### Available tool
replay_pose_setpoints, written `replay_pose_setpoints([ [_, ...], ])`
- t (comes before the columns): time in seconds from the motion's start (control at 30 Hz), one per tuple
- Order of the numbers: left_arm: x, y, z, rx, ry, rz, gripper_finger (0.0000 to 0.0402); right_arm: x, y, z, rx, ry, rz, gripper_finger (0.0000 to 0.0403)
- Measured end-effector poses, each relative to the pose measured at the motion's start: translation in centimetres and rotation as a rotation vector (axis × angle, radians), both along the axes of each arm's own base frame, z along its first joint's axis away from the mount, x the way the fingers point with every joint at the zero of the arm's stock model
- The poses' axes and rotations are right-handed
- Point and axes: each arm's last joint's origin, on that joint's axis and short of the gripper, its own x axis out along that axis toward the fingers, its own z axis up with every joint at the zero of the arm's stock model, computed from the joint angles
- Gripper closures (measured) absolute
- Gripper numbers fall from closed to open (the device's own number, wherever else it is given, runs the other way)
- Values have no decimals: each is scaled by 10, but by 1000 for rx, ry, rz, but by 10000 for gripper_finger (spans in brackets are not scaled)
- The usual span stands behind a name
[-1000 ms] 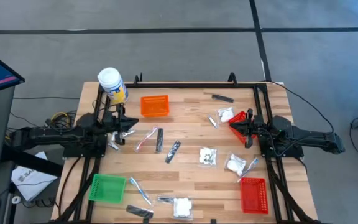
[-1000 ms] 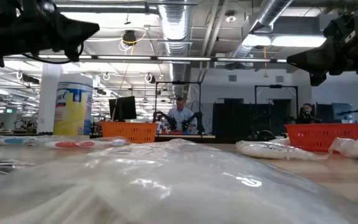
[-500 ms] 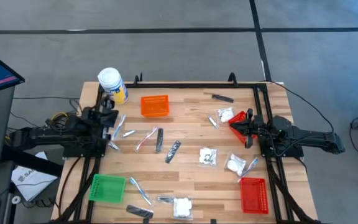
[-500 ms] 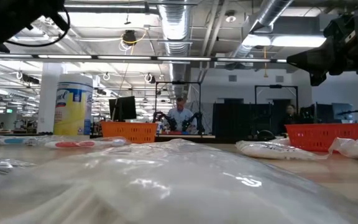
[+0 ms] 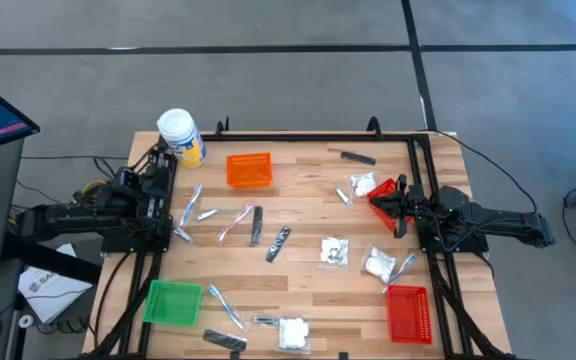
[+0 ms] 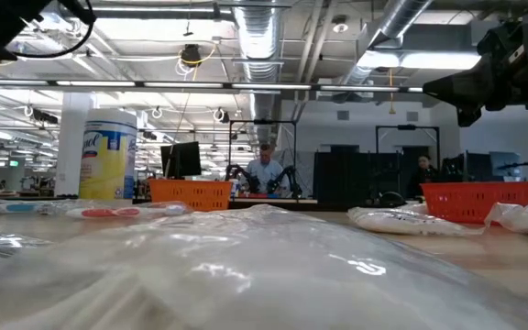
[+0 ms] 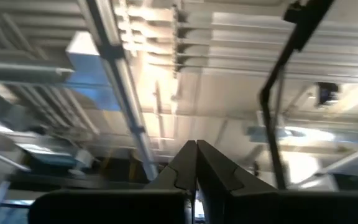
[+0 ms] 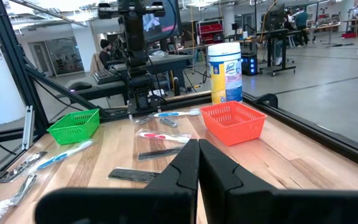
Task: Pick & Place Travel size toiletries
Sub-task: Put the black comb into the top red basket
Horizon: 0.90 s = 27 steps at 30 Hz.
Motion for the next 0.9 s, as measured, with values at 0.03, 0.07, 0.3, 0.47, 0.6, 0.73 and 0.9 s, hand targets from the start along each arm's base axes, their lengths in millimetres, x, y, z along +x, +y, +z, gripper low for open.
replay_pose_setpoints([
  [0.03, 0, -1, 0, 3, 8, -34, 399, 0, 0, 0, 0, 0, 0, 403],
  [0.07, 1, -1, 0, 5, 12, -67, 399, 0, 0, 0, 0, 0, 0, 403],
  [0.3, 4, -1, -2, 20, 35, -94, 399, 0, 0, 0, 0, 0, 0, 403],
  [0.47, 4, -1, 5, 21, 17, -86, 399, 0, 0, 0, 0, 0, 0, 403],
  [0.6, 5, -2, 7, 23, 22, -130, 399, 0, 0, 0, -2, -1, 0, 403],
  [0.73, 9, -1, 5, 11, 46, -137, 399, -1, -1, 13, -141, -108, -36, 403],
  [0.9, 15, 1, 4, 8, 74, -111, 399, -6, -1, 31, -173, -299, -48, 403],
])
